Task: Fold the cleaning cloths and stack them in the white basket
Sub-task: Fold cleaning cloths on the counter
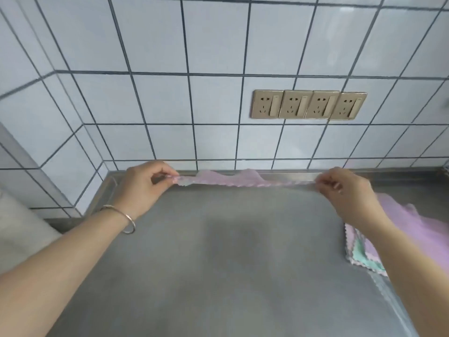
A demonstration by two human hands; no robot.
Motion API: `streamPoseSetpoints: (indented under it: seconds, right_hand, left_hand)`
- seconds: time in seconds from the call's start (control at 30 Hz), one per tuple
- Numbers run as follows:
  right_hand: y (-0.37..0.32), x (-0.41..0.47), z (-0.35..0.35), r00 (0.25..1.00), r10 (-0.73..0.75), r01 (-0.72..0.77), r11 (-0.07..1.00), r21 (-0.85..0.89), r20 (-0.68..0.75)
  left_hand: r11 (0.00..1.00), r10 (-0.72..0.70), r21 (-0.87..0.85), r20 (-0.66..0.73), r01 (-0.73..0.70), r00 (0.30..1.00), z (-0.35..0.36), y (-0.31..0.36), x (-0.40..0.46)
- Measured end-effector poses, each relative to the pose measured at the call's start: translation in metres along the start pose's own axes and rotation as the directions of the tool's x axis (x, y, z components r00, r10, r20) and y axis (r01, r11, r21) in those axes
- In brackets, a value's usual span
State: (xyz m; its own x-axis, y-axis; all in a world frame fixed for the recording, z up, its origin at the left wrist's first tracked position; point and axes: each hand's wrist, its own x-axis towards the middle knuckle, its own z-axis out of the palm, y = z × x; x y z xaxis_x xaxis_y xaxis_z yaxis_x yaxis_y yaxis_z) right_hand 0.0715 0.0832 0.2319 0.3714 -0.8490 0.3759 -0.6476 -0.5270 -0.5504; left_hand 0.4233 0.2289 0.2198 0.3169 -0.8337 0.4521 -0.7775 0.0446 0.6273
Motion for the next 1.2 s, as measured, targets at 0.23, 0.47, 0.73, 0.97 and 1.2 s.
streamPoseSetpoints:
  seconds: [0.23,0.47,0.73,0.97,1.2]
  right_hand:
    - [0.084,-0.109,0.095,0.945,-0.046,0.109,0.977,-0.181,0.324]
    - [0.131,-0.178,0.121,0.768,-0.163,0.338,0.925,-0.176,0.619]
    - [0.124,-0.077,0.148,0.715,0.46,-0.392,0.887,-0.243,0.527]
    - [0.139,0.001,0.209,0.509,0.762,-0.778,0.606,-0.166,0.401]
    - [0.14,0.007,0.232,0.504,0.778,-0.697,0.622,-0.355,0.374]
  left_hand:
    - [0.956,-0.023,0.278,0.384,-0.092,0.923,0.079,-0.067,-0.141]
    - [0.875,-0.021,0.361,0.695,-0.323,0.719,0.116,-0.08,-0.223]
    - [0.685,-0.727,0.427,0.346,0.59,0.594,0.136,-0.102,-0.113]
    - [0.425,-0.898,0.178,0.206,0.888,0.389,0.192,-0.136,-0.047]
    - [0.441,-0.887,0.415,0.065,0.795,0.458,0.228,-0.13,-0.034]
